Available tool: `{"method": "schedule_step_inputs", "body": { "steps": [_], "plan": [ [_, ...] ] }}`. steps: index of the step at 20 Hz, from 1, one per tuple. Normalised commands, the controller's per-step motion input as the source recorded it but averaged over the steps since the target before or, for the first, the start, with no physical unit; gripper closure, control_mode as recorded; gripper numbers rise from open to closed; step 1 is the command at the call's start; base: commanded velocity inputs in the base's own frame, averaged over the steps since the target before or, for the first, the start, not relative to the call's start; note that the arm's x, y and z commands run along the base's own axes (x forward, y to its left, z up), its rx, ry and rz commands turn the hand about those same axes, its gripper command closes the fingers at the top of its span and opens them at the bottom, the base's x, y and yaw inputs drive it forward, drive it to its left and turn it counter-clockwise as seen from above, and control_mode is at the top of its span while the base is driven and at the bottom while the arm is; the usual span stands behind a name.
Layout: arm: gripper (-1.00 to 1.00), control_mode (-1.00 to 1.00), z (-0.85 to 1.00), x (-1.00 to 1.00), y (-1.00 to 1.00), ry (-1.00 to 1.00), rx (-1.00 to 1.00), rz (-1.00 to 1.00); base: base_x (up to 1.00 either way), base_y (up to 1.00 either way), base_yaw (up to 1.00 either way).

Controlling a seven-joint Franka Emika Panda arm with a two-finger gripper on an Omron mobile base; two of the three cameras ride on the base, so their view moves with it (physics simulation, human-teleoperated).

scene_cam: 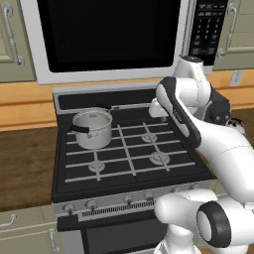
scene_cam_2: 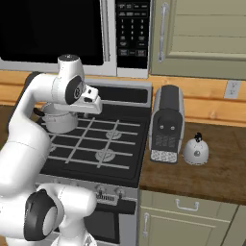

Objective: Pick the kettle from the counter and place it on a stove burner. Then turn the burner on.

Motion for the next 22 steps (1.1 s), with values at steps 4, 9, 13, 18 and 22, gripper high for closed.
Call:
{"method": "schedule_step_inputs", "body": {
  "steps": [4,9,13,18,22],
  "plan": [
    [-1.0,-1.0,-0.01,-0.15,-0.19,0.0,0.0,0.0,0.0,0.0,0.0],
    [-1.0,-1.0,-0.05,-0.46,-0.56,-0.04,0.03,0.0,0.0,0.0,0.0],
    [-1.0,-1.0,-0.04,-0.36,-0.51,-0.02,0.03,0.0,0.0,0.0,0.0],
    [-1.0,-1.0,0.0,-0.27,-0.44,0.0,0.03,0.0,0.0,0.0,0.0],
    [-1.0,-1.0,0.0,-0.24,-0.56,-0.02,0.03,0.0,0.0,0.0,0.0]
  ]
}}
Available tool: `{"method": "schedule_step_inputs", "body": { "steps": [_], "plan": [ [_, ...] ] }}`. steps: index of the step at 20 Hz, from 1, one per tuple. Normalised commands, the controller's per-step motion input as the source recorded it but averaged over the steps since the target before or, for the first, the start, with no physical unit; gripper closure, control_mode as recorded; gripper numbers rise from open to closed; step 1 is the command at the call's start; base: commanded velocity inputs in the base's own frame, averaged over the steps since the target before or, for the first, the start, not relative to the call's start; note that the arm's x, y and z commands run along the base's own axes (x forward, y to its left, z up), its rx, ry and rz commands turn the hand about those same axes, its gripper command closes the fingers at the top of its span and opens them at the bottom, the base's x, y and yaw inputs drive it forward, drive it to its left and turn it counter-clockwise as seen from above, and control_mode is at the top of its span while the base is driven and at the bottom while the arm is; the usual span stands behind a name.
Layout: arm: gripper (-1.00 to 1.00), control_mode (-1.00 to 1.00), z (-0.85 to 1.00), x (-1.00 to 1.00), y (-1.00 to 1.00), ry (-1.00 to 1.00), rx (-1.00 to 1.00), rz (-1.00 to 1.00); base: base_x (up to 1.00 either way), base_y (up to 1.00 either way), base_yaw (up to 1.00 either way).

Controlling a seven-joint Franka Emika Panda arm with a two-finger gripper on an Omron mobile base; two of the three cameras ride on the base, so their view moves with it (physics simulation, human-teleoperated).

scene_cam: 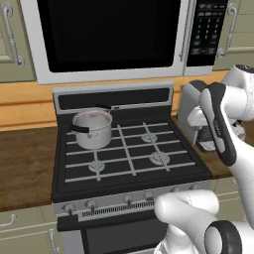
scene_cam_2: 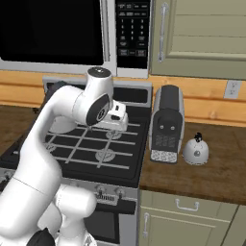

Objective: Pick the kettle from the counter and place it on a stove burner. Then turn the burner on.

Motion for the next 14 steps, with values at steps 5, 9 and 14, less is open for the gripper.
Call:
{"method": "schedule_step_inputs", "body": {
  "steps": [5,9,14],
  "plan": [
    [-1.0,-1.0,-0.08,-0.24,-0.6,-0.02,0.03,0.0,0.0,0.0,0.0],
    [-1.0,-1.0,-0.18,-0.15,-0.59,0.0,0.01,0.0,0.0,0.0,0.0],
    [-1.0,-1.0,-0.23,-0.06,-0.56,-0.01,0.0,0.0,0.0,0.0,0.0]
  ]
}}
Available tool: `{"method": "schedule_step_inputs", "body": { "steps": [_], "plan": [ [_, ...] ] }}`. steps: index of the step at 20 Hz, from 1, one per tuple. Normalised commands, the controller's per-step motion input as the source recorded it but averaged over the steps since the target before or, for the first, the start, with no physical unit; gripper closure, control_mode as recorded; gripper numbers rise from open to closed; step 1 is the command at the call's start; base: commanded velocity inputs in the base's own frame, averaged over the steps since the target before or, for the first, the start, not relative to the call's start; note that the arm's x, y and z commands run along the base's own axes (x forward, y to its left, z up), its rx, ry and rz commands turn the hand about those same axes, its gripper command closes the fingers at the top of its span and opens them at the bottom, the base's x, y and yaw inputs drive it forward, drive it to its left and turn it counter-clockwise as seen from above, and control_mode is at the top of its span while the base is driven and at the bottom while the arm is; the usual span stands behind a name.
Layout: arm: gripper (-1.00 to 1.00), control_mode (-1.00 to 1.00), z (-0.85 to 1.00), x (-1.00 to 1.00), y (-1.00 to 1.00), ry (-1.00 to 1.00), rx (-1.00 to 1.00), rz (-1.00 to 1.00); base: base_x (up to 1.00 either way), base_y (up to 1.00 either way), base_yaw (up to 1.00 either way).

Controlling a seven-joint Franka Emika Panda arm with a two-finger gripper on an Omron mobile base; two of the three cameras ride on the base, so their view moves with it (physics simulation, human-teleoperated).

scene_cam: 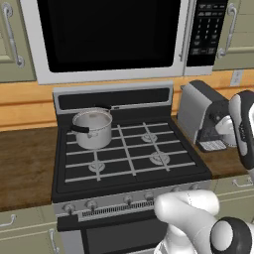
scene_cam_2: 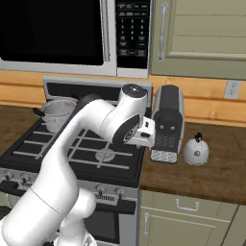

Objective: Pick the kettle from the counter and place it on a stove burner. Then turn the burner on.

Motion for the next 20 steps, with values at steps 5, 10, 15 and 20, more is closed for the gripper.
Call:
{"method": "schedule_step_inputs", "body": {
  "steps": [5,10,15,20],
  "plan": [
    [-1.0,-1.0,-0.23,0.0,-0.62,0.0,0.0,-0.01,0.0,0.0,0.0],
    [-1.0,-1.0,-0.16,0.0,-0.71,0.0,0.0,0.0,0.0,0.0,0.0],
    [-1.0,-1.0,-0.2,-0.02,-0.72,0.0,0.0,0.0,0.0,0.0,0.0],
    [-1.0,-1.0,-0.03,-0.01,-0.7,0.0,0.02,-0.01,0.0,0.0,0.0]
  ]
}}
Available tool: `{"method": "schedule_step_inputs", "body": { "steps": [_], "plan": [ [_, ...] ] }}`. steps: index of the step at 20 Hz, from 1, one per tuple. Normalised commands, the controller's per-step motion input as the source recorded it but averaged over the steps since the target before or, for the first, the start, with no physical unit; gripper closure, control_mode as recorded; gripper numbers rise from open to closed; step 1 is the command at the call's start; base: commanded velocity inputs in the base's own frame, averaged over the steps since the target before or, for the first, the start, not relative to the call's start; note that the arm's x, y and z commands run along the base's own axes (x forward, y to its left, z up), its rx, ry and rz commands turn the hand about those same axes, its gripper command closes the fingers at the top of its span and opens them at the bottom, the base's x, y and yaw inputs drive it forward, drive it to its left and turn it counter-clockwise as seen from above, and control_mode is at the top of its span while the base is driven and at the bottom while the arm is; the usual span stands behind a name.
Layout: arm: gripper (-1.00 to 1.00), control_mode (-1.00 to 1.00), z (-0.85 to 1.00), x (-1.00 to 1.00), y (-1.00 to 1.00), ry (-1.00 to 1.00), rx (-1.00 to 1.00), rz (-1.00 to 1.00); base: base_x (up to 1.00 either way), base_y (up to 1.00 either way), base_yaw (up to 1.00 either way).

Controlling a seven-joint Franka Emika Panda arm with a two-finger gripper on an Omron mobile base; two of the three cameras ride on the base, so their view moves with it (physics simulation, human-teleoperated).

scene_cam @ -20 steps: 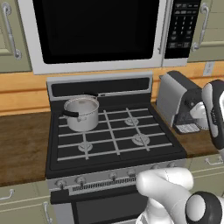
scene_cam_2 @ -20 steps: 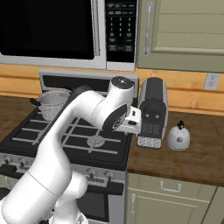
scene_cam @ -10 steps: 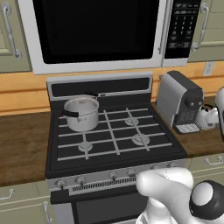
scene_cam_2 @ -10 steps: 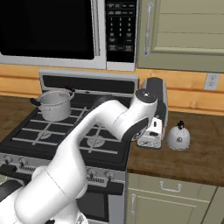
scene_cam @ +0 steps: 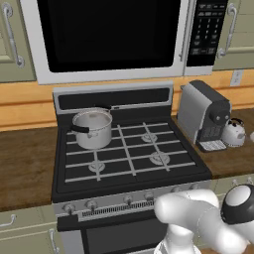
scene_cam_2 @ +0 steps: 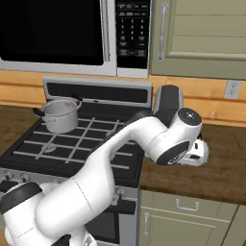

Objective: Pick the kettle from the counter and place it on a stove burner. Then turn the burner on.

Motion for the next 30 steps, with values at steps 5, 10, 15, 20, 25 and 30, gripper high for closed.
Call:
{"method": "schedule_step_inputs", "body": {
  "steps": [5,10,15,20,25,30],
  "plan": [
    [-1.0,-1.0,0.0,0.14,-0.65,0.0,0.1,-0.01,0.0,0.0,0.0],
    [-1.0,-1.0,0.0,0.35,-0.31,0.0,0.09,0.0,0.0,0.0,0.0],
    [-1.0,-1.0,-0.07,0.24,-0.04,-0.06,0.04,0.03,0.0,0.0,0.0],
    [-1.0,-1.0,-0.26,0.15,-0.03,-0.18,0.02,0.08,0.0,0.0,0.0],
    [-1.0,-1.0,-0.35,0.24,0.0,-0.2,0.0,0.11,0.0,0.0,0.0],
    [-1.0,-1.0,-0.32,0.14,0.0,-0.27,-0.02,0.05,0.0,0.0,0.0]
  ]
}}
